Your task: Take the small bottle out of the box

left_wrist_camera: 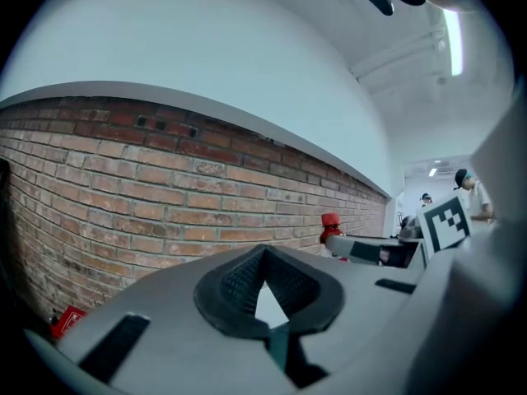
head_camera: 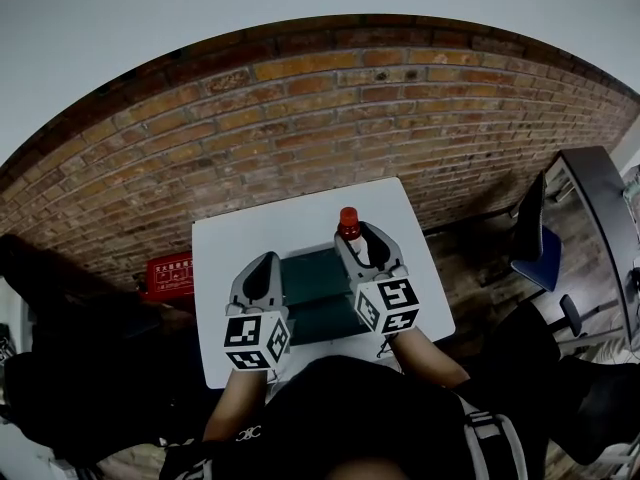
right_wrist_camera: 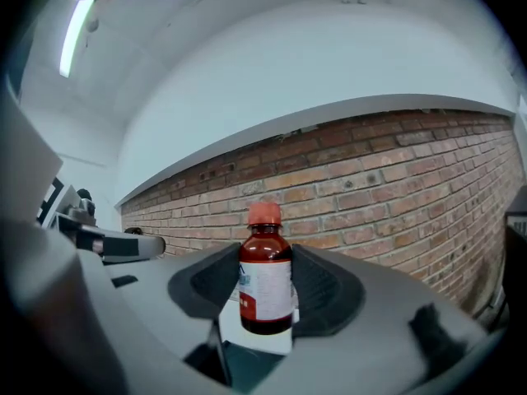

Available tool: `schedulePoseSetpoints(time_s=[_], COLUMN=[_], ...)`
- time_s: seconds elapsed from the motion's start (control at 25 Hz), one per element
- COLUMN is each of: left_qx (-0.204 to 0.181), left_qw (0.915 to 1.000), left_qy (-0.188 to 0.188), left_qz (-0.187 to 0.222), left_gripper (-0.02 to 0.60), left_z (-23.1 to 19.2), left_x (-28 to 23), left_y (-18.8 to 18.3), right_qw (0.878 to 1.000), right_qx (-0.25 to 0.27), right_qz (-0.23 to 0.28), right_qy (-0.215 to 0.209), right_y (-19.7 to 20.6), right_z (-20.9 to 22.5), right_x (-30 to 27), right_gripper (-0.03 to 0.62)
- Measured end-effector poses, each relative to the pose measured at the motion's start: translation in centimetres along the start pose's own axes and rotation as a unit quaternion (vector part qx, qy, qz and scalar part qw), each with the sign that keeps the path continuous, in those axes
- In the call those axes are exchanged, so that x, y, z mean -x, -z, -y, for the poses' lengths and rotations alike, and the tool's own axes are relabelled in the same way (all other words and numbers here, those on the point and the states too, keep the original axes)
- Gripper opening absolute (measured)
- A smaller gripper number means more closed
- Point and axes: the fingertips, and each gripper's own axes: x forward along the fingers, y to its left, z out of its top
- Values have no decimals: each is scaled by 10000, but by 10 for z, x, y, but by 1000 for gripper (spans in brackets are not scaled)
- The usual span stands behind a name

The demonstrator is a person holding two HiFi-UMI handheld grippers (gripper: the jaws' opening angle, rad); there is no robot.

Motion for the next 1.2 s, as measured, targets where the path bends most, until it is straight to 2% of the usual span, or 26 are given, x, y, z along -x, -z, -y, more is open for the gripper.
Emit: schedulePoseSetpoints(time_s=[0.36, 0.64, 1.2], left_qx=[32, 48, 91], left_qw=[10000, 10000, 10000], left_qy=[31, 21, 27], left_qz=[-12, 49, 25], left_gripper=[8, 8, 8], left_z=[1, 1, 1], left_x=[-1, 2, 3], left_y=[-2, -5, -1], right_qw=[9998, 9998, 9998], right_qx=[208, 128, 159], right_qz=[-58, -93, -104], right_qy=[6, -102, -58], right_y=[3, 8, 10], right_z=[-6, -13, -10], right_x=[-2, 3, 5], right_gripper=[201, 201, 201])
